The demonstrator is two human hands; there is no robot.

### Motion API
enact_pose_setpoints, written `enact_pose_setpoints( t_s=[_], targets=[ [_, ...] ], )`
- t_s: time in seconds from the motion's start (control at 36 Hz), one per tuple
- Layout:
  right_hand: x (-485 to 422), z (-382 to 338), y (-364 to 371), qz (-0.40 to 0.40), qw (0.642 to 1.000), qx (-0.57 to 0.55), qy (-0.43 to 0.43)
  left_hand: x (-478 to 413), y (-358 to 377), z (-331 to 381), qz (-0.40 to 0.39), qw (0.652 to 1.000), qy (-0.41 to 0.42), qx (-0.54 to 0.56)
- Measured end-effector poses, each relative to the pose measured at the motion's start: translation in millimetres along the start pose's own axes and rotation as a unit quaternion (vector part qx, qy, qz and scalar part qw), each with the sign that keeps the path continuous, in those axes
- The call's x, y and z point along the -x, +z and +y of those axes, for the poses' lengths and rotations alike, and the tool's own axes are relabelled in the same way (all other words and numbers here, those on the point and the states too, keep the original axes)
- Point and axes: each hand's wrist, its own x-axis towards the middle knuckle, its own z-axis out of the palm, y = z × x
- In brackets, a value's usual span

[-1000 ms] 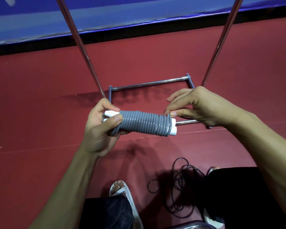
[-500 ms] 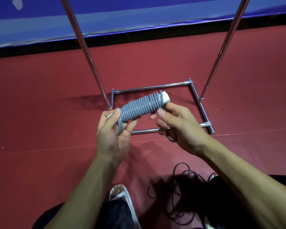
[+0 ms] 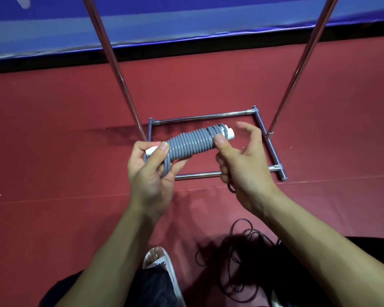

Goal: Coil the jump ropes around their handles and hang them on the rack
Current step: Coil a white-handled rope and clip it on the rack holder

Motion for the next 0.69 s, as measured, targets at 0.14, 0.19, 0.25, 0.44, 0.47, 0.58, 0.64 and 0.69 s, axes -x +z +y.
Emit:
enact_pose_setpoints(
  t_s=[0.14, 0.19, 0.25, 0.44, 0.47, 0.58, 0.64, 0.69],
  targets=[
    [-0.9, 2.1, -5.0, -0.014, 0.994, 0.085, -0.060, 2.9, 2.5, 0.5, -0.005, 1.000, 0.005, -0.007],
    [-3.1, 0.7, -10.2, -0.037, 0.989, 0.121, -0.076, -0.1, -0.4, 2.6, -0.008, 1.000, 0.002, -0.004],
    [-6.2, -2.3, -15.6, -0.057, 0.973, 0.193, -0.109, -1.3, -3.2, 3.9, -0.008, 1.000, -0.001, -0.007],
    [-7.0, -3.4, -19.4, -0.083, 0.924, 0.329, -0.180, -2.5, -5.2, 3.1, -0.021, 0.999, -0.007, -0.035],
    [-7.8, -4.4, -18.5, -0.078, 0.925, 0.321, -0.185, -3.1, -6.0, 3.2, -0.022, 0.999, -0.010, -0.027],
    [-11.6, -4.9, -18.1, -0.077, 0.932, 0.293, -0.198, -3.4, -7.6, 2.9, -0.020, 1.000, -0.018, -0.013],
    [-12.2, -2.7, -20.5, -0.066, 0.931, 0.294, -0.207, -2.3, -6.3, 1.3, -0.017, 1.000, -0.019, -0.012],
    [-9.9, 0.4, -20.4, -0.045, 0.937, 0.278, -0.208, -2.2, -4.0, 0.5, -0.023, 1.000, -0.017, -0.007]
  ],
)
